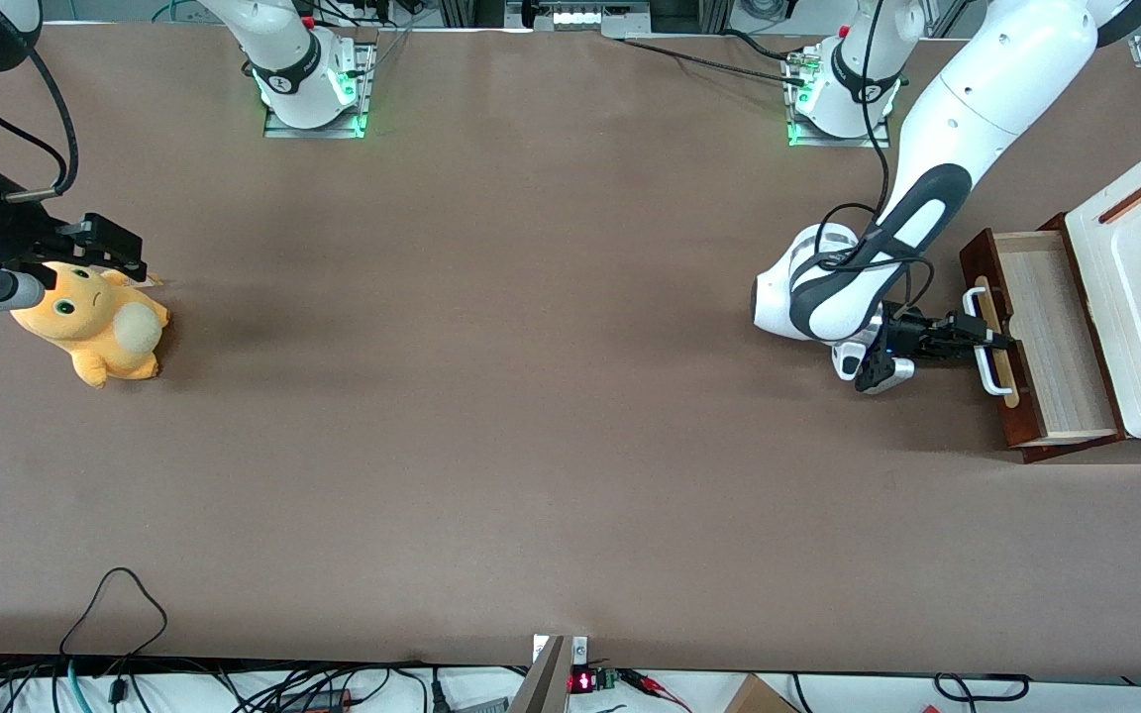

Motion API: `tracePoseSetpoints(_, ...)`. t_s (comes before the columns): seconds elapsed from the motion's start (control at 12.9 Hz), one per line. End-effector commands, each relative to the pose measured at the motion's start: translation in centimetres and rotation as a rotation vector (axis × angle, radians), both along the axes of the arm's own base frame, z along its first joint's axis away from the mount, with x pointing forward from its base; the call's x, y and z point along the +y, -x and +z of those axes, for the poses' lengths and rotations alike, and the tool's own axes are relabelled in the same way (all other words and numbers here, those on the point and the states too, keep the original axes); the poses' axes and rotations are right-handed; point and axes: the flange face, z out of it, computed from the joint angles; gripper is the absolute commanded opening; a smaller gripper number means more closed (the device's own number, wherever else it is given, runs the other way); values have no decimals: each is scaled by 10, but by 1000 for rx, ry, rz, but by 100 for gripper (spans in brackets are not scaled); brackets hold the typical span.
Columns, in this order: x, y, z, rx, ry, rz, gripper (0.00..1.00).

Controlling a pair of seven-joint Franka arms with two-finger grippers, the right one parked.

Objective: Open lower drawer with left arm only
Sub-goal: 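Pull the handle away from the cabinet with the left gripper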

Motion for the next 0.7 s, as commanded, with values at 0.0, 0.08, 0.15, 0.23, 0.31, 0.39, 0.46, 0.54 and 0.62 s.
tracePoseSetpoints(0.0,-6,-11,18,26,12,-26,100)
tracePoseSetpoints(0.08,-7,-14,30,12,38,-15,100)
tracePoseSetpoints(0.15,-15,-21,51,-15,95,-6,100)
tracePoseSetpoints(0.23,-18,-28,71,11,146,-3,100)
tracePoseSetpoints(0.31,-25,-36,91,42,206,-24,100)
tracePoseSetpoints(0.39,-25,-43,110,56,268,-19,100)
tracePoseSetpoints(0.46,-28,-46,129,64,336,-12,100)
tracePoseSetpoints(0.54,-30,-50,148,56,398,9,100)
tracePoseSetpoints(0.62,-31,-51,165,46,483,53,100)
